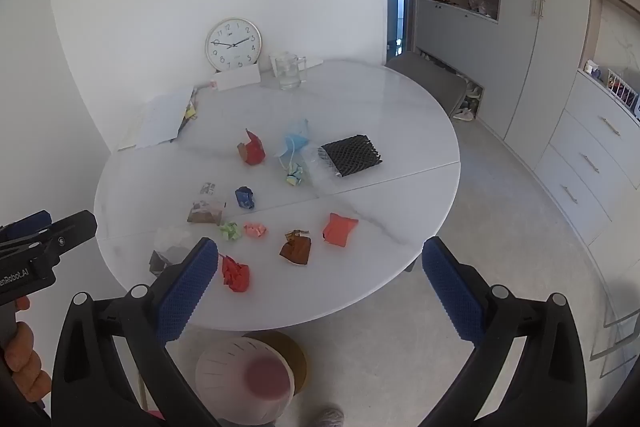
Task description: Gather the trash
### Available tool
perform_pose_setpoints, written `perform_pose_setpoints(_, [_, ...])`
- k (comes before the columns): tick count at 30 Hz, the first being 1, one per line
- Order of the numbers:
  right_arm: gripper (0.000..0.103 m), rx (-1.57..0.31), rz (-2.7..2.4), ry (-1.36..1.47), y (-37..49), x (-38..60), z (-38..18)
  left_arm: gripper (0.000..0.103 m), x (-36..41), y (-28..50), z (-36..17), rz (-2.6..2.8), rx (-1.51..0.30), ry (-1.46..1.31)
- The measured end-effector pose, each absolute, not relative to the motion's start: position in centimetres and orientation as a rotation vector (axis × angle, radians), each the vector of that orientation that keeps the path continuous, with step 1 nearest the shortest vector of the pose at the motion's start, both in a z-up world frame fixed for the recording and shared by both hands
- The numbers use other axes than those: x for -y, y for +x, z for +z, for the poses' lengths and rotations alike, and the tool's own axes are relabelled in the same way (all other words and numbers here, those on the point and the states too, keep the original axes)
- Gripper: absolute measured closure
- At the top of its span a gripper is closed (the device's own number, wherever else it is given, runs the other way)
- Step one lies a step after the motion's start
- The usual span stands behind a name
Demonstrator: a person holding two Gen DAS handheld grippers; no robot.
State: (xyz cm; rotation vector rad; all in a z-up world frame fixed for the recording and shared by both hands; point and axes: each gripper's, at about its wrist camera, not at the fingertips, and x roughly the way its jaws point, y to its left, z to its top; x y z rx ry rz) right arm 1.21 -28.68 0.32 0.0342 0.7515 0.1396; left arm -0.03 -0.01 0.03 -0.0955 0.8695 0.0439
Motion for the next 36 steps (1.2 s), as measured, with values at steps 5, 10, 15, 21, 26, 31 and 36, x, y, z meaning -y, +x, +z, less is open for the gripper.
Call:
perform_pose_setpoints(5, [0.002, -0.751, 0.131, 0.033, 1.5, 28.8, 0.3, 0.008, 0.1, 0.0, 0.0, 0.039, -0.877, -0.099])
perform_pose_setpoints(10, [0.002, -0.749, 0.123, 0.037, 0.9, 28.3, 0.0, 0.008, 0.3, 0.2, 0.6, 0.034, -0.878, -0.094])
perform_pose_setpoints(15, [0.002, -0.761, 0.134, 0.027, 1.3, 28.3, -0.1, 0.008, 0.5, 0.3, 0.4, 0.028, -0.884, -0.097])
perform_pose_setpoints(21, [0.002, -0.758, 0.134, 0.028, 1.2, 28.4, -0.3, 0.008, -0.3, -0.2, 0.1, 0.025, -0.882, -0.111])
perform_pose_setpoints(26, [0.002, -0.758, 0.136, 0.024, 1.3, 28.5, -0.2, 0.008, 0.1, -0.4, -0.2, 0.024, -0.884, -0.109])
perform_pose_setpoints(31, [0.002, -0.758, 0.136, 0.024, 1.3, 28.5, -0.2, 0.008, 0.2, -0.4, -0.5, 0.023, -0.888, -0.113])
perform_pose_setpoints(36, [0.002, -0.76, 0.137, 0.023, 1.3, 28.4, -0.2, 0.008, 0.2, -0.3, -0.7, 0.024, -0.889, -0.115])
